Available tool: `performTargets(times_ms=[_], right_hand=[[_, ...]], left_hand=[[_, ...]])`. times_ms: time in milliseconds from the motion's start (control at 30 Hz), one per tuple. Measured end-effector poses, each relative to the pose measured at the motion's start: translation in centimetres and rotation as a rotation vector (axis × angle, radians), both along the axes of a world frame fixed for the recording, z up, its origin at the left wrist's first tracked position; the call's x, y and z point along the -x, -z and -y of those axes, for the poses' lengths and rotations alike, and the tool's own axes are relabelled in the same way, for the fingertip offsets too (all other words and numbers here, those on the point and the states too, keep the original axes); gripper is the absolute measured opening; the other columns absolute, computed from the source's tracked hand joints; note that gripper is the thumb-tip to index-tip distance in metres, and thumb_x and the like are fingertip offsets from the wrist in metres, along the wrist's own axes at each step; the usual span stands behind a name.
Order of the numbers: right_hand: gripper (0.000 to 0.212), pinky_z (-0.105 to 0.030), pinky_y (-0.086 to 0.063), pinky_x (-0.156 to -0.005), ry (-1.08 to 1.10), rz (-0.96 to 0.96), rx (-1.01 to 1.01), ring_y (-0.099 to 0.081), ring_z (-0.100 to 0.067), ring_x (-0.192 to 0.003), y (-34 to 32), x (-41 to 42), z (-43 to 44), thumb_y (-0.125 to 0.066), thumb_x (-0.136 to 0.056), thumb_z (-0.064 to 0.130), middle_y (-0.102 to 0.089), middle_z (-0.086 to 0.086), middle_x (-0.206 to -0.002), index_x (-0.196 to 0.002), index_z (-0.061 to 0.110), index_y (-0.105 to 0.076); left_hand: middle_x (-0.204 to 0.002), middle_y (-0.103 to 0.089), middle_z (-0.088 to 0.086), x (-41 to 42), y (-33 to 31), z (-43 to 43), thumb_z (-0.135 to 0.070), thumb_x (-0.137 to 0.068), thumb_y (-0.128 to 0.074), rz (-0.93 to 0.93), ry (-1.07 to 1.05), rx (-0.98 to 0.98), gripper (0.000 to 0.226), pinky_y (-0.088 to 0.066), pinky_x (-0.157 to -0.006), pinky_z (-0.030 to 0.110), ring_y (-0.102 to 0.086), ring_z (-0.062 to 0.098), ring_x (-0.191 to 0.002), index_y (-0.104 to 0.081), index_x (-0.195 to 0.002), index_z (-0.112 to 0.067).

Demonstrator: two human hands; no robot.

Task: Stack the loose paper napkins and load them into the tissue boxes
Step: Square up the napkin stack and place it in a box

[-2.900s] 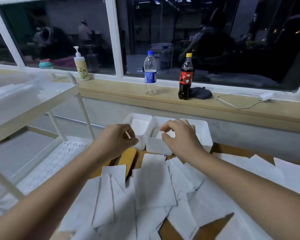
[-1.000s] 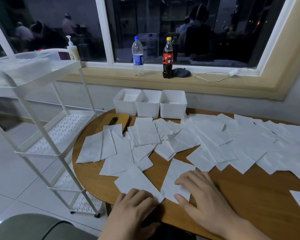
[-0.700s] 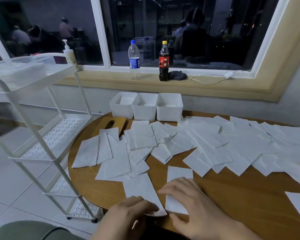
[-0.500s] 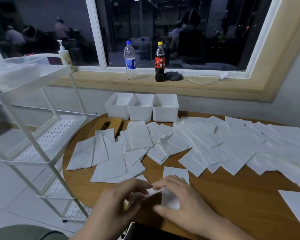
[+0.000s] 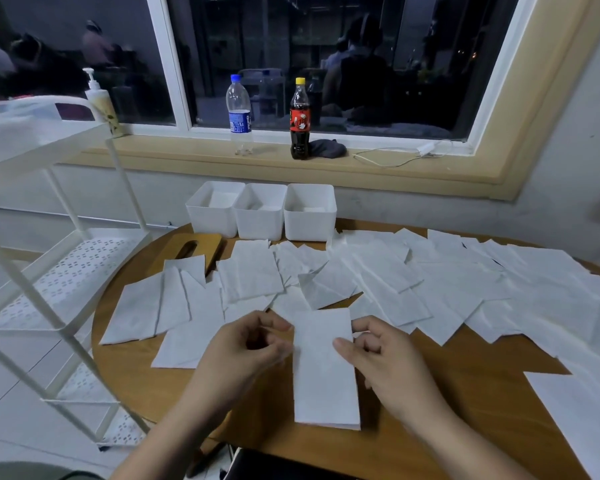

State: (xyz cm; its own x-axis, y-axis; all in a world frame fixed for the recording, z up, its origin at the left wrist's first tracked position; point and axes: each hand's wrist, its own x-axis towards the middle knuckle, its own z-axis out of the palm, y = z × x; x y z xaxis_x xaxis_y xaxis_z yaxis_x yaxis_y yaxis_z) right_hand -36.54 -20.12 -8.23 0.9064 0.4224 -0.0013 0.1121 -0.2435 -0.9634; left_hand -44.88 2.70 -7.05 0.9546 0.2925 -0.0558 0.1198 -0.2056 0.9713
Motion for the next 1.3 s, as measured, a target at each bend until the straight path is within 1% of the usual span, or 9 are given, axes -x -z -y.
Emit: performTargets(times_ms=[100, 233, 367, 500, 600, 767, 867, 1033, 1300], right_hand=[[0.011, -0.024, -0.045, -0.058, 0.089, 0.021, 0.114, -0.073, -0.014, -0.072, 1.7, -0.9, 0.3, -0.076, -0.099, 0.037, -0.077, -0.003, -0.080, -0.106, 0.029, -0.072], [0.013, -0.035, -0.051, -0.055, 0.129, 0.009, 0.147, -0.073, -0.026, -0.069, 3.4, -1.7, 0.3, -0.076, -0.099, 0.039, -0.078, -0.003, -0.081, -0.106, 0.028, -0.071], [0.009, -0.043, -0.054, -0.053, 0.151, 0.005, 0.165, -0.072, -0.031, -0.061, 3.6, -1.8, 0.2, -0.074, -0.101, 0.036, -0.080, 0.002, -0.084, -0.101, 0.027, -0.072], [0.010, -0.031, -0.052, -0.048, 0.163, 0.057, 0.239, -0.068, -0.021, -0.050, 3.4, -1.7, -0.2, -0.076, -0.100, 0.032, -0.077, 0.001, -0.075, -0.102, 0.027, -0.068], [0.023, -0.018, -0.052, -0.061, 0.166, 0.126, 0.301, -0.067, -0.003, -0.055, 3.3, -1.5, -0.5, -0.078, -0.098, 0.030, -0.073, -0.006, -0.070, -0.113, 0.028, -0.061], [0.036, -0.020, -0.058, -0.063, 0.160, 0.160, 0.342, -0.069, -0.016, -0.061, 3.9, -1.7, -0.7, -0.080, -0.095, 0.031, -0.071, -0.002, -0.068, -0.120, 0.035, -0.055], [0.037, -0.007, -0.050, -0.069, 0.173, 0.216, 0.381, -0.068, -0.009, -0.064, 3.9, -1.6, -0.7, -0.082, -0.094, 0.030, -0.069, 0.002, -0.066, -0.119, 0.034, -0.055], [0.040, -0.018, -0.059, -0.067, 0.171, 0.205, 0.378, -0.068, -0.006, -0.066, 3.8, -1.8, -0.8, -0.085, -0.092, 0.028, -0.067, 0.002, -0.067, -0.119, 0.033, -0.055], [0.059, -0.013, -0.050, -0.060, 0.190, 0.357, 0.527, -0.061, -0.005, -0.080, 2.9, -0.8, -0.8, -0.084, -0.092, 0.035, -0.051, 0.019, -0.106, -0.133, 0.040, -0.041]], left_hand=[[-0.085, -0.077, -0.001, -1.4, 1.4, 0.8, -0.026, -0.096, -0.078, -0.082, -0.010, -0.140, 0.004, -0.062, -0.082, 0.039, -0.073, 0.018, -0.081, -0.076, -0.100, -0.027], [-0.092, -0.072, -0.025, -2.7, 2.6, 1.2, -0.040, -0.092, -0.081, -0.068, -0.038, -0.374, 0.012, -0.063, -0.073, 0.025, -0.069, -0.002, -0.086, -0.072, -0.100, -0.038], [-0.092, -0.073, -0.026, -3.0, 3.5, 1.3, -0.047, -0.091, -0.079, -0.070, -0.019, -0.503, 0.018, -0.059, -0.075, 0.022, -0.066, -0.007, -0.090, -0.067, -0.105, -0.043], [-0.090, -0.073, -0.026, -2.7, 3.8, 1.4, -0.037, -0.087, -0.084, -0.047, 0.007, -0.530, 0.026, -0.057, -0.075, 0.020, -0.068, -0.004, -0.089, -0.065, -0.104, -0.042], [-0.091, -0.071, -0.028, -2.6, 4.1, 1.7, -0.034, -0.086, -0.086, -0.025, -0.003, -0.551, 0.028, -0.058, -0.077, 0.023, -0.069, -0.002, -0.089, -0.064, -0.102, -0.043], [-0.091, -0.071, -0.031, -2.3, 4.4, 1.9, -0.034, -0.088, -0.084, 0.002, -0.041, -0.527, 0.023, -0.056, -0.076, 0.019, -0.069, -0.004, -0.089, -0.065, -0.099, -0.042], [-0.091, -0.071, -0.030, -2.2, 4.6, 1.9, -0.033, -0.087, -0.086, 0.004, -0.033, -0.523, 0.025, -0.056, -0.077, 0.019, -0.069, -0.003, -0.090, -0.065, -0.099, -0.041], [-0.094, -0.069, -0.030, -2.1, 4.8, 1.8, -0.031, -0.086, -0.086, 0.024, -0.023, -0.528, 0.026, -0.052, -0.077, 0.014, -0.067, -0.003, -0.092, -0.066, -0.099, -0.041], [-0.093, -0.070, -0.022, -1.1, 4.7, 0.3, -0.030, -0.088, -0.084, 0.075, -0.033, -0.540, 0.019, -0.056, -0.077, 0.022, -0.068, 0.001, -0.092, -0.069, -0.096, -0.040]])
